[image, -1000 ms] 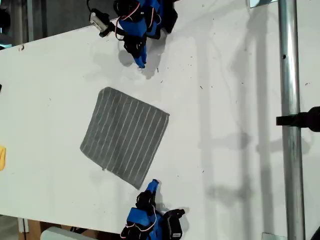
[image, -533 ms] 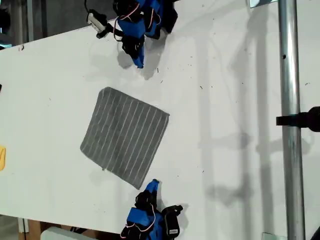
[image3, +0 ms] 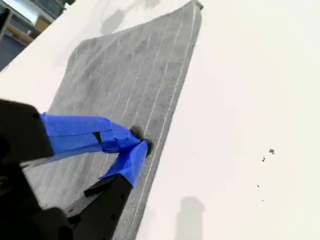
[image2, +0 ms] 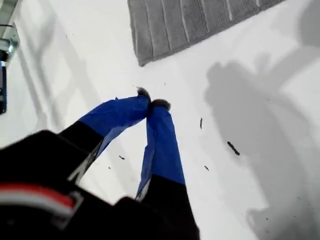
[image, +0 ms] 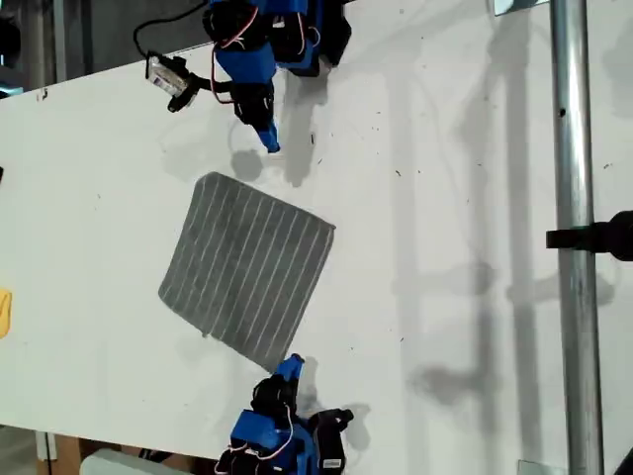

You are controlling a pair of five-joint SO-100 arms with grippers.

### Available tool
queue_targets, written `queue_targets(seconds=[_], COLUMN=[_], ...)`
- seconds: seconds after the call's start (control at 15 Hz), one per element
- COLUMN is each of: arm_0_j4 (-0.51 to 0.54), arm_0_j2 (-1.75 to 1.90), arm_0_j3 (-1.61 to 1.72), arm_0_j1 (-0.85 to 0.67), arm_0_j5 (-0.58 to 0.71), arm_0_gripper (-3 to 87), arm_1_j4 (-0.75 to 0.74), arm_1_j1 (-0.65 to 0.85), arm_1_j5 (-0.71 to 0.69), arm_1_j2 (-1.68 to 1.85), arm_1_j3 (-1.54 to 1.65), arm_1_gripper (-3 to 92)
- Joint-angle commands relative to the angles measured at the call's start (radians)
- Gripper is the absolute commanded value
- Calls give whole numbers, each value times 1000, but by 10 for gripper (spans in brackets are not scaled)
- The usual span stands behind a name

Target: Grasp corners of a towel and fold twice.

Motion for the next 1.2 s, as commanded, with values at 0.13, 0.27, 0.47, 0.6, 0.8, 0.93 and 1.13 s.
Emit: queue_targets(seconds=[0.13,0.27,0.47,0.6,0.8,0.93,1.13], arm_0_j4=[-58,-11,124,216,305,337,356], arm_0_j2=[-457,-607,-667,-649,-606,-598,-548], arm_0_j3=[-411,-580,-669,-669,-621,-601,-563], arm_0_j1=[49,58,5,-49,-170,-267,-353], arm_0_j5=[58,87,114,130,196,285,348], arm_0_gripper=[-29,-29,-29,-11,120,142,148], arm_1_j4=[-20,-3,41,127,186,187,189], arm_1_j1=[117,100,-28,-94,-158,-167,-164], arm_1_j5=[-259,-337,-351,-353,-360,-360,-362], arm_1_j2=[-310,-480,-877,-1078,-1227,-1304,-1451], arm_1_j3=[-304,-486,-850,-1068,-1200,-1212,-1236], arm_1_gripper=[-3,-3,131,275,307,316,321])
